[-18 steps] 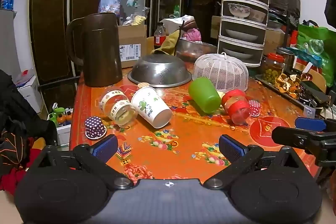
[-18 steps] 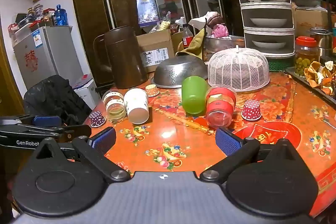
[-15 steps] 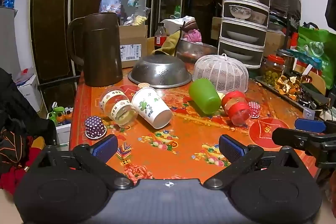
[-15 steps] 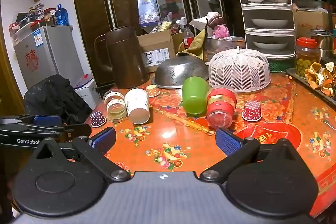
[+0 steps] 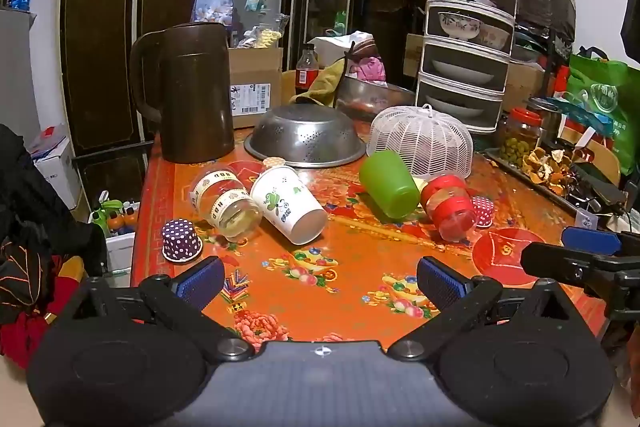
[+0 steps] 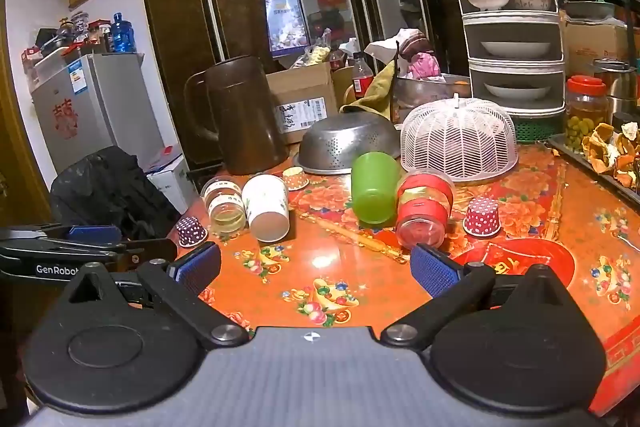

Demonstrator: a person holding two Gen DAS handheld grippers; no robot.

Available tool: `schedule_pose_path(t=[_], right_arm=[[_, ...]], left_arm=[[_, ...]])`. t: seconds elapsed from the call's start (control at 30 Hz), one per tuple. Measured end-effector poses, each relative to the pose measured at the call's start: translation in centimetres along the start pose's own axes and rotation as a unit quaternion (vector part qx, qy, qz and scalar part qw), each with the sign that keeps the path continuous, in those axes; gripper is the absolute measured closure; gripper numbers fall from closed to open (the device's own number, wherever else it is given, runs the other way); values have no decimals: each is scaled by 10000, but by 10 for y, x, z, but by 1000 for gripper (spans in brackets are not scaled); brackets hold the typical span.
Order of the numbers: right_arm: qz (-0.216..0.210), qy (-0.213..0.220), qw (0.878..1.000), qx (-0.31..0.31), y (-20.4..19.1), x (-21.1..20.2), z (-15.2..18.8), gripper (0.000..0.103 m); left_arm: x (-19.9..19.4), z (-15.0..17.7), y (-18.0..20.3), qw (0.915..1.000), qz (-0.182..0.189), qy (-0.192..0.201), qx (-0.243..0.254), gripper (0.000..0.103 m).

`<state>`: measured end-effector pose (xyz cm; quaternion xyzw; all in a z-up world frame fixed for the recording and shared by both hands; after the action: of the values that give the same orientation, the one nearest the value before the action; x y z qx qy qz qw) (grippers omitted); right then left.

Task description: Flip cup upright

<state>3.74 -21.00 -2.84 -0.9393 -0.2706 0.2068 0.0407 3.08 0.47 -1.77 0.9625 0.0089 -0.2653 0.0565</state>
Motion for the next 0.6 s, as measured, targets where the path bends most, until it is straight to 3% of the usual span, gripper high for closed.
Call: schedule_pose_path(t=[0.6], right_arm=[[-76, -1, 10000, 3, 0, 1, 1, 1]], left_arm=[[0, 0, 2, 10000, -11, -23, -2, 0]])
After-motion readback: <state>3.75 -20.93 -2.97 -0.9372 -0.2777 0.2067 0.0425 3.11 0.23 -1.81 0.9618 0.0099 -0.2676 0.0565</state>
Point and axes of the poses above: each gripper's, at about its wrist camera, not at the fingertips, and x roughly the way its jaws point, y to its right, z to its underside, the point moved 4 cm from there along x, roughly the way its jaws point, and after that the axes turned 3 degrees about -x, right-handed, at the moved point
